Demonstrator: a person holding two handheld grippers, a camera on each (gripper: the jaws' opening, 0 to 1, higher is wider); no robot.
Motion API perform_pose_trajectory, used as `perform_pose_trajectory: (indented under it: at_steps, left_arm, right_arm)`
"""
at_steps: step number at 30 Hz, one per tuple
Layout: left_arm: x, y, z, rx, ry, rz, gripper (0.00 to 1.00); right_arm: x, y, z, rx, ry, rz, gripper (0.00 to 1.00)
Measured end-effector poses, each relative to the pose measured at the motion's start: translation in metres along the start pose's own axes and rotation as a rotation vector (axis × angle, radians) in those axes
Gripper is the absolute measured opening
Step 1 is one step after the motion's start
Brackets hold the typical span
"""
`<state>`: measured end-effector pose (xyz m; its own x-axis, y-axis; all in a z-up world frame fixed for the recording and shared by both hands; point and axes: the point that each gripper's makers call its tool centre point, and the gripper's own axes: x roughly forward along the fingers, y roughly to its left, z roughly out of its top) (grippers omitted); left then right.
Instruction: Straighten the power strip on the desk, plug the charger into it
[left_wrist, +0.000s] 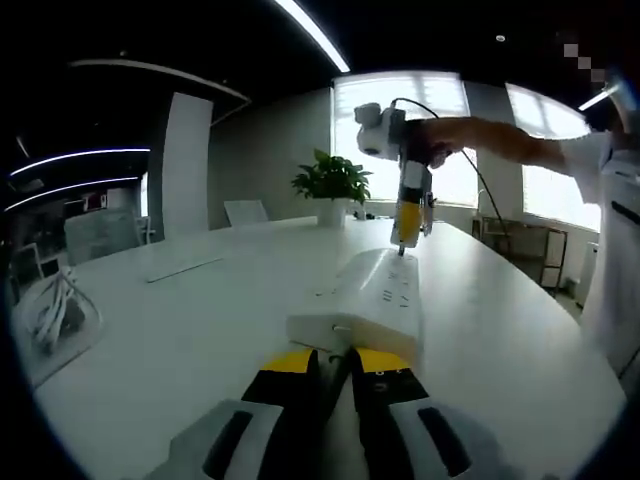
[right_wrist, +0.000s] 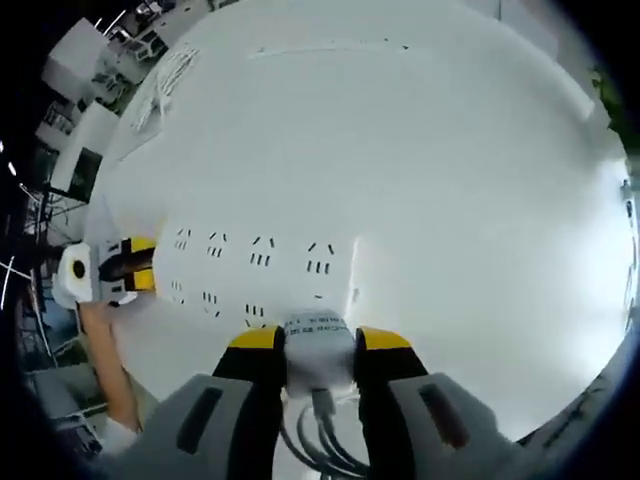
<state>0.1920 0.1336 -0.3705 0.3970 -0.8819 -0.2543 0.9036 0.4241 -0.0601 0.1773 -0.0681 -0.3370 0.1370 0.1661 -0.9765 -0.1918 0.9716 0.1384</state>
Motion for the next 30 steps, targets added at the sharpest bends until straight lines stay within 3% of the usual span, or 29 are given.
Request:
perform_pose_trajectory:
  at_steps: [10, 15, 17, 19, 30]
  left_arm:
    - [0.001, -0.001, 0.0, 0.0, 0.001, 0.002, 0.17]
    - [0.001, -0.001, 0.0, 0.0, 0.001, 0.002, 0.17]
    - [0.001, -0.001, 0.0, 0.0, 0.001, 0.002, 0.17]
    - [0.001, -0.001, 0.0, 0.0, 0.001, 0.002, 0.17]
    - [0.001, 0.0, 0.0, -0.001, 0.001, 0.001, 0.17]
  right_arm:
    - [0.002, 0.006, -0.01, -0.03, 0.008, -0.076, 0.27]
    - [0.008, 0.009, -0.03, 0.019, 0.143, -0.047, 0.28]
    - [0.008, 0.011, -0.021, 0.023, 0.091, -0.025, 0.28]
    - [0.005, 0.011, 0.0, -0.02, -0.011, -0.021, 0.28]
    - [0.007, 0.014, 0.009, -0.037, -0.027, -0.045, 0.28]
